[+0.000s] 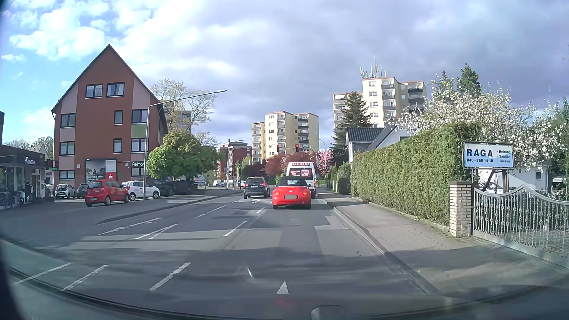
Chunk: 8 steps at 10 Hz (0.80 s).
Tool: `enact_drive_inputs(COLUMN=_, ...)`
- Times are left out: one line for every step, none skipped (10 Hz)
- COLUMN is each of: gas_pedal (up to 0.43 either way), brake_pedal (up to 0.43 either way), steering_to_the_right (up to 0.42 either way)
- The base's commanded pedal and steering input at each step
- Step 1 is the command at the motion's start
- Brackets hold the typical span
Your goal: Follow the waypoints while adhering to traffic rules and regulations
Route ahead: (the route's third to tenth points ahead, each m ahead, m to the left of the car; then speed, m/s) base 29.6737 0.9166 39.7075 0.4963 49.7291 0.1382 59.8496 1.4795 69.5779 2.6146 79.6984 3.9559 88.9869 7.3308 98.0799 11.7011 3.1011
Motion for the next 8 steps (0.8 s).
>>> enact_drive_inputs(gas_pedal=0.0, brake_pedal=0.0, steering_to_the_right=-0.002)
enact_drive_inputs(gas_pedal=0.0, brake_pedal=0.0, steering_to_the_right=-0.002)
enact_drive_inputs(gas_pedal=0.0, brake_pedal=0.0, steering_to_the_right=-0.002)
enact_drive_inputs(gas_pedal=0.0, brake_pedal=0.0, steering_to_the_right=-0.003)
enact_drive_inputs(gas_pedal=0.0, brake_pedal=0.006, steering_to_the_right=-0.002)
enact_drive_inputs(gas_pedal=0.0, brake_pedal=0.0, steering_to_the_right=-0.003)
enact_drive_inputs(gas_pedal=0.0, brake_pedal=0.0, steering_to_the_right=-0.002)
enact_drive_inputs(gas_pedal=0.0, brake_pedal=0.0, steering_to_the_right=-0.002)
